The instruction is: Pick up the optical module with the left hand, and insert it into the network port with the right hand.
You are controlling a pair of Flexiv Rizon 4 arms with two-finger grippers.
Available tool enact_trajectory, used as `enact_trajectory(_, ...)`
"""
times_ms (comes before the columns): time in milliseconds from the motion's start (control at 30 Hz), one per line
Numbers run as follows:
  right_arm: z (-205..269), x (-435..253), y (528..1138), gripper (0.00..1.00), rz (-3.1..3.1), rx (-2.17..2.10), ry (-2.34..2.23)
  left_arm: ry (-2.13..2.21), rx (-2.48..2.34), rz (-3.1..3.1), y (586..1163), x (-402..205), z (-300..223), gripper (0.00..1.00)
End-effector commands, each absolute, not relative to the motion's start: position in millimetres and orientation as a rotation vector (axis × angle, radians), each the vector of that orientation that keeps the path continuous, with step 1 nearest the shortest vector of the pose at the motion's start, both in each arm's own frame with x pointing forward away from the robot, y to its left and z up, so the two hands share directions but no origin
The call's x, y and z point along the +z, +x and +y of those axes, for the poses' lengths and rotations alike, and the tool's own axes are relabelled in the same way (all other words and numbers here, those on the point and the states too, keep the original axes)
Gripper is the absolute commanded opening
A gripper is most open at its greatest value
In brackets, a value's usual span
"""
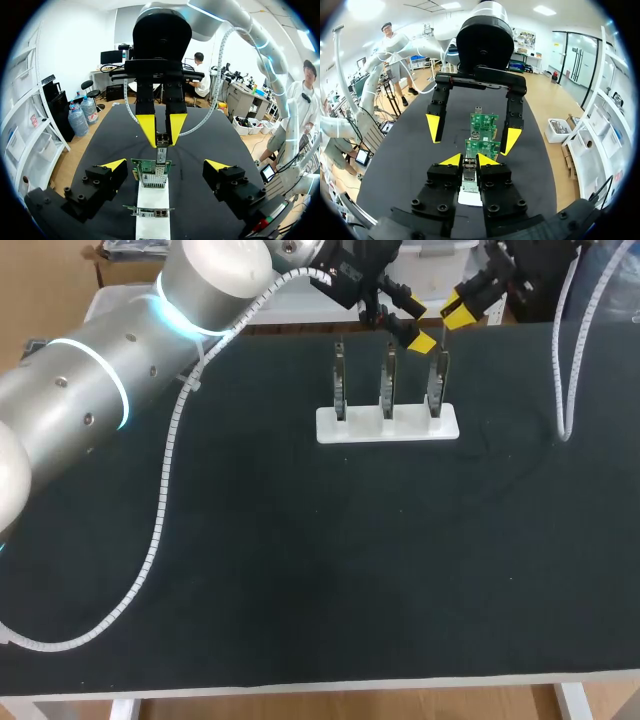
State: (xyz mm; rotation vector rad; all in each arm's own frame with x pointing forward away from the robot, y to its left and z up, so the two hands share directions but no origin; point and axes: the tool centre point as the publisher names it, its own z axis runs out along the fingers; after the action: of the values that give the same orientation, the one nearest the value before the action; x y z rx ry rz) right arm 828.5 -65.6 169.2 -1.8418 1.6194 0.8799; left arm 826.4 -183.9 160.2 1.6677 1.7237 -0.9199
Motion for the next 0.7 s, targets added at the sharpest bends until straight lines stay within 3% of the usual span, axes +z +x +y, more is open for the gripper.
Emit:
enact_trajectory(33, -65.0, 164.2, 836.3, 0.00, 1.567, 1.143, -2.015, 1.704, -0.963, 1.723, 836.3, 161.3, -187.9, 1.00)
enact_trajectory(700, -64.6, 165.0, 838.3, 0.00, 1.561, 1.127, -2.001, 1.704, -0.963, 1.723, 836.3, 161.3, -187.9, 1.00)
